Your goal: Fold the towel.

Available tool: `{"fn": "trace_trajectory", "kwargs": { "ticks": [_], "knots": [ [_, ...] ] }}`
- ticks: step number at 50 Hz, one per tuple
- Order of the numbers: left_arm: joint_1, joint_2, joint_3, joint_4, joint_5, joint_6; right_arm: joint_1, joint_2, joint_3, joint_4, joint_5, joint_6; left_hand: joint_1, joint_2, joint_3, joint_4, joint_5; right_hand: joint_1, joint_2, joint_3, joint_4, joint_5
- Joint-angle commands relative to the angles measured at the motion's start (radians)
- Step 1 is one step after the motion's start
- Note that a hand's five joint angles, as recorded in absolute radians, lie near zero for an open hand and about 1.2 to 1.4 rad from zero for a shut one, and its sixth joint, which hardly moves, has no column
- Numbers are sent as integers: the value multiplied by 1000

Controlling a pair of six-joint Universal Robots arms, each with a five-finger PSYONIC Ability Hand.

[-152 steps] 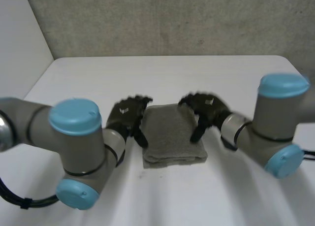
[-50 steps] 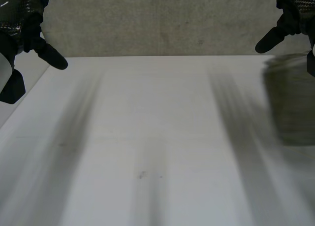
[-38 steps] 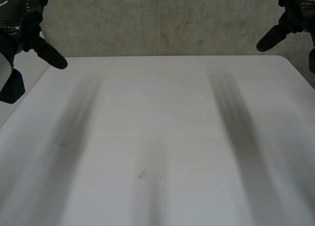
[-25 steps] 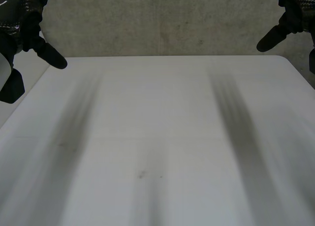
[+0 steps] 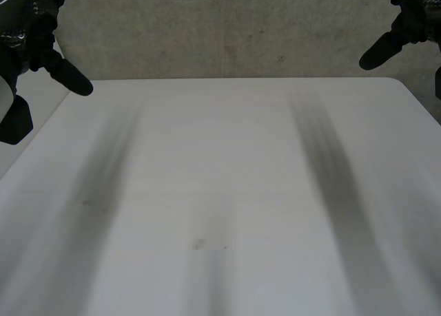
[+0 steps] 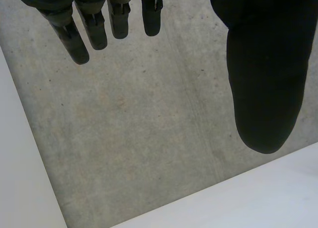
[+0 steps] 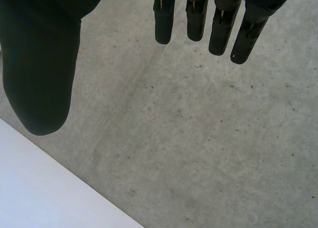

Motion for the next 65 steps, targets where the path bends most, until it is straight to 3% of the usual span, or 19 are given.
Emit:
{"fn": "trace_trajectory", "kwargs": {
  "ticks": [1,16,65],
  "knots": [
    [0,9,2,-4,0,0,-1,-12,0,6,-3,1,-3,10,7,7,-30,-79,-79,-43,-60,-68],
    [-2,29,3,-5,0,-2,-1,-32,-8,55,-42,9,-3,10,7,7,-30,-79,-79,-43,-60,-68],
    [-10,29,-2,-5,7,0,-3,-50,-6,52,-45,6,-3,10,7,7,-30,-79,-79,-43,-60,-68]
  ]
}}
